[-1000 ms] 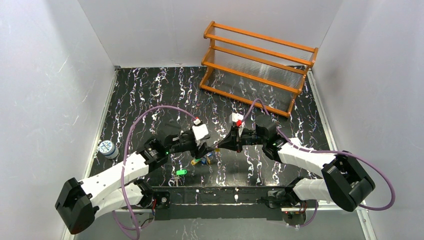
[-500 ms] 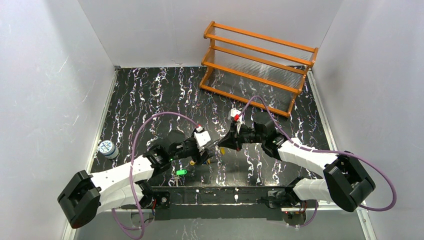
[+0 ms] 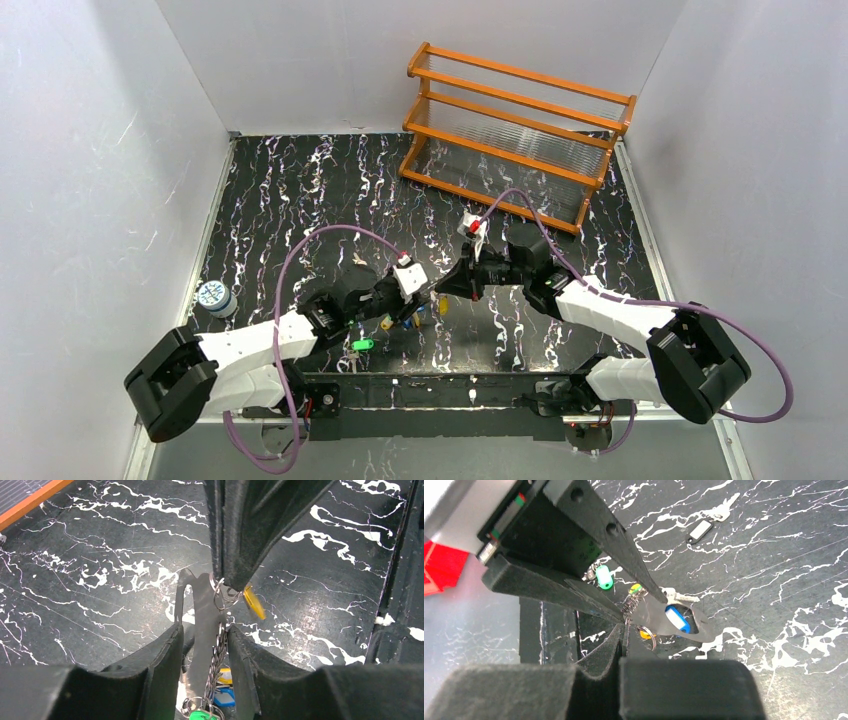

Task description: Put the keys on the keyring

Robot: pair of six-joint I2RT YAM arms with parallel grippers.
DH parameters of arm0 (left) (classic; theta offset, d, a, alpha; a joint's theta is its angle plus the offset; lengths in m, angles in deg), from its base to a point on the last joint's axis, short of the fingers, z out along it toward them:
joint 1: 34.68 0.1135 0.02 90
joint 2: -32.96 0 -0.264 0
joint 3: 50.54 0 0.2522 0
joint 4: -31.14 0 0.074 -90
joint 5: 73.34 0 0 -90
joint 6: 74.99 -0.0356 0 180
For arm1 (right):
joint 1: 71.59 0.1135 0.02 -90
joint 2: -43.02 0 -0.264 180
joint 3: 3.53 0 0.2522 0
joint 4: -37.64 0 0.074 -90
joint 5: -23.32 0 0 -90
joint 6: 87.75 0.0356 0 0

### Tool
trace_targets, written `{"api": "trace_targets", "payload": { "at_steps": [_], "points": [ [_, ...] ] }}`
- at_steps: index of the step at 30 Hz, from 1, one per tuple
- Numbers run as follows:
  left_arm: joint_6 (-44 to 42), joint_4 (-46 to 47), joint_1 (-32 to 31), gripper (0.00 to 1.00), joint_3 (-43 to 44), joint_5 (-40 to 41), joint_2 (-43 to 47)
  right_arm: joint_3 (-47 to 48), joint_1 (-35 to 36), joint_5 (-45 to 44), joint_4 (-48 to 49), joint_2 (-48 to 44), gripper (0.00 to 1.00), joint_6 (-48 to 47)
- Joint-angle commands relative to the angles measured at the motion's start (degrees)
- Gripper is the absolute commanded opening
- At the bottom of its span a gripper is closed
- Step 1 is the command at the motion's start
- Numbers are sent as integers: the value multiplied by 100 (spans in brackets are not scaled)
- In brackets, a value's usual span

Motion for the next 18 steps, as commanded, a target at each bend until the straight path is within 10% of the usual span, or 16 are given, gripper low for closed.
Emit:
{"api": "trace_targets", "payload": {
  "at_steps": [1,18],
  "points": [
    [-62,156,-55,33,-7,84,-45,239,-21,90,588,48,1,572],
    [-201,147,-63,0,-64,52,-21,719,-17,76,249,676,1,1411]
  ]
}}
